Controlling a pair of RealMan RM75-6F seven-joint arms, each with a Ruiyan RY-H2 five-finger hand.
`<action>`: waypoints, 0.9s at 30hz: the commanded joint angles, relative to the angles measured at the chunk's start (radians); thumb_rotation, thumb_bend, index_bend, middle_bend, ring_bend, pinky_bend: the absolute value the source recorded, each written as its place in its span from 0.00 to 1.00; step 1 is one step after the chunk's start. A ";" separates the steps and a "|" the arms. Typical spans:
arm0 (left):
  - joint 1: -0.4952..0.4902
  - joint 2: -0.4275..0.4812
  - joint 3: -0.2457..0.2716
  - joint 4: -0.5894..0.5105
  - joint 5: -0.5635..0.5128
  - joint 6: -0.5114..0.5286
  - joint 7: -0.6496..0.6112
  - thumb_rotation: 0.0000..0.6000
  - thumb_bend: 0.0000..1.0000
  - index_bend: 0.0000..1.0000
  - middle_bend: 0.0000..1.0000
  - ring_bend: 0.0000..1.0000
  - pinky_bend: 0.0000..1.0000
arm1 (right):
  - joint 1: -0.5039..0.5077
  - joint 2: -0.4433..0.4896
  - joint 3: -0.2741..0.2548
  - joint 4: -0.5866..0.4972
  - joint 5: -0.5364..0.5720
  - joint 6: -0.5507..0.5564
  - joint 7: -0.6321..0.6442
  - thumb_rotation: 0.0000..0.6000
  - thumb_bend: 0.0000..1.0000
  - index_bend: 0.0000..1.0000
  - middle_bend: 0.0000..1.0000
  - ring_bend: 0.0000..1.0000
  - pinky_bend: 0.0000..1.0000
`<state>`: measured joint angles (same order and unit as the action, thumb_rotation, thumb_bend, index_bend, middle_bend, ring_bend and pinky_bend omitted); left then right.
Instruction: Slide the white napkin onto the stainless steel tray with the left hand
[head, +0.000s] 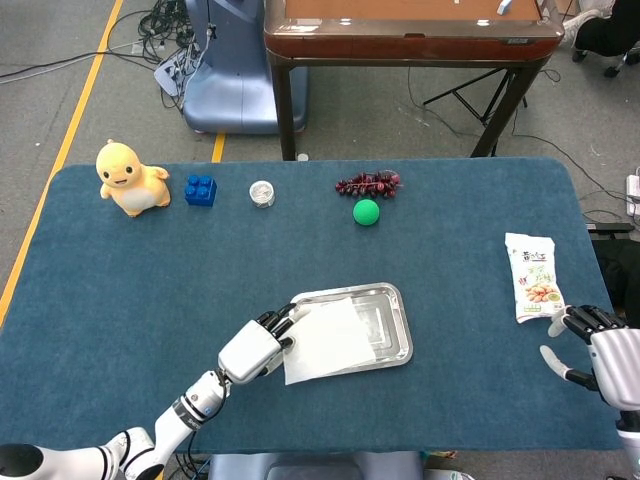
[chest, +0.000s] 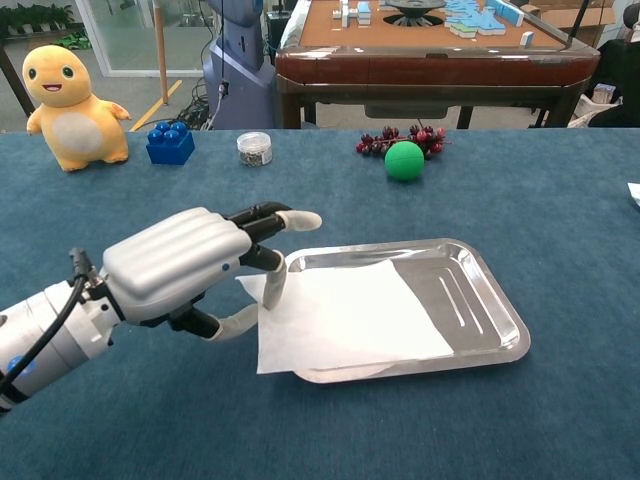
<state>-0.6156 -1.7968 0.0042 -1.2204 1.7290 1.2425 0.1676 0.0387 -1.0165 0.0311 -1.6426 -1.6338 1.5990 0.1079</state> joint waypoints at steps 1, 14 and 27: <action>-0.005 -0.006 -0.001 0.004 -0.002 -0.005 0.001 1.00 0.42 0.59 0.08 0.02 0.28 | -0.004 0.005 0.003 0.002 0.004 0.008 0.013 1.00 0.26 0.54 0.44 0.34 0.44; -0.024 -0.057 -0.012 0.045 -0.020 -0.029 -0.006 1.00 0.42 0.58 0.08 0.01 0.28 | -0.017 0.025 0.016 0.011 0.023 0.030 0.074 1.00 0.26 0.54 0.44 0.34 0.44; -0.053 -0.084 -0.032 0.057 -0.039 -0.055 0.008 1.00 0.43 0.58 0.08 0.01 0.28 | -0.029 0.032 0.030 0.020 0.039 0.049 0.124 1.00 0.26 0.54 0.44 0.34 0.44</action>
<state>-0.6686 -1.8802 -0.0277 -1.1635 1.6902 1.1879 0.1753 0.0103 -0.9855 0.0598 -1.6228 -1.5963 1.6475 0.2293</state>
